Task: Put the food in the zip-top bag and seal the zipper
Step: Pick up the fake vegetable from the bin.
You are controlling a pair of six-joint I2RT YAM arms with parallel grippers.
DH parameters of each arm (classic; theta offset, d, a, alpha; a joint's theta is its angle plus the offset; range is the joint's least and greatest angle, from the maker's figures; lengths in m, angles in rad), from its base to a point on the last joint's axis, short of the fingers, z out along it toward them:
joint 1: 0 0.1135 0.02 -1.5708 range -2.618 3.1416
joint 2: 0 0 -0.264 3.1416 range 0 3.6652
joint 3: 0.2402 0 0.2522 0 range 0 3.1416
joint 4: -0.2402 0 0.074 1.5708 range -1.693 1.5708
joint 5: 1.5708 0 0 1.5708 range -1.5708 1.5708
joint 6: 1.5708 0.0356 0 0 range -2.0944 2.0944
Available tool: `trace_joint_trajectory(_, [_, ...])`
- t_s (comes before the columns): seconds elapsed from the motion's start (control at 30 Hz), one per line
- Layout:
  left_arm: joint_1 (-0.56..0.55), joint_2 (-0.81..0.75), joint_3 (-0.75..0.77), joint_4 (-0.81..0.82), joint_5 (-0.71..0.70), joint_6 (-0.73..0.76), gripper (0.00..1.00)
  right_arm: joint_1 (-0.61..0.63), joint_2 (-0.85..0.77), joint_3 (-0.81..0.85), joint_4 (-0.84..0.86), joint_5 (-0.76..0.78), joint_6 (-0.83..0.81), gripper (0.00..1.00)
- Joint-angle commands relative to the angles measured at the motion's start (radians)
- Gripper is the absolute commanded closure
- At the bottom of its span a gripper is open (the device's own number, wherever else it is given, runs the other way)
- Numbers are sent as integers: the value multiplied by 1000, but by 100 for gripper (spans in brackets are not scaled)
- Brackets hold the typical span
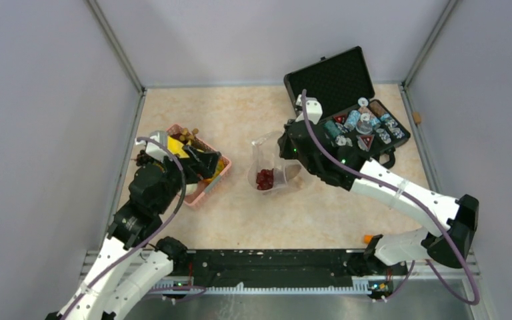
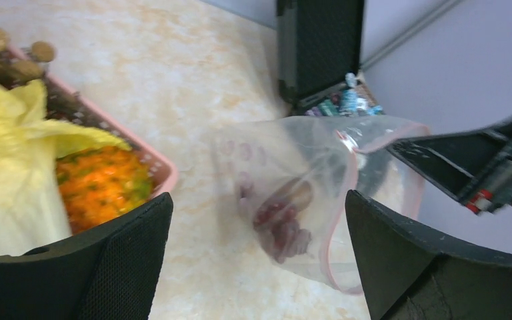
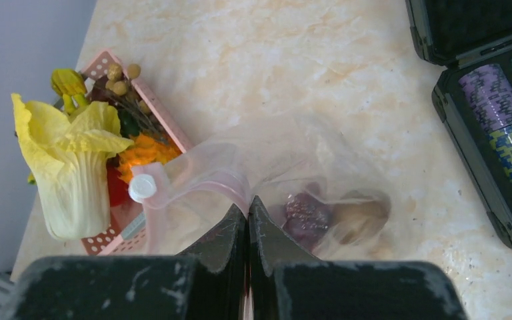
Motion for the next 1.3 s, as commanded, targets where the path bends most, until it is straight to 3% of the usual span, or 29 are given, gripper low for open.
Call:
trace_joint_trajectory(0.0, [-1, 29, 9, -140, -181, 31, 1, 23, -20, -6, 45, 15, 15, 100])
trace_joint_trajectory(0.27, [1, 86, 43, -286, -439, -34, 1, 28, -42, -89, 81, 5, 21, 100])
trace_joint_trajectory(0.67, [15, 194, 101, -374, -532, -71, 1, 29, -44, -104, 107, -29, 1, 100])
trace_joint_trajectory(0.87, [65, 215, 120, -372, -526, -60, 1, 28, -51, -108, 104, -26, -4, 100])
trace_joint_trajectory(1.27, [206, 231, 46, -340, -381, -83, 1, 27, -64, -142, 138, -46, 1, 100])
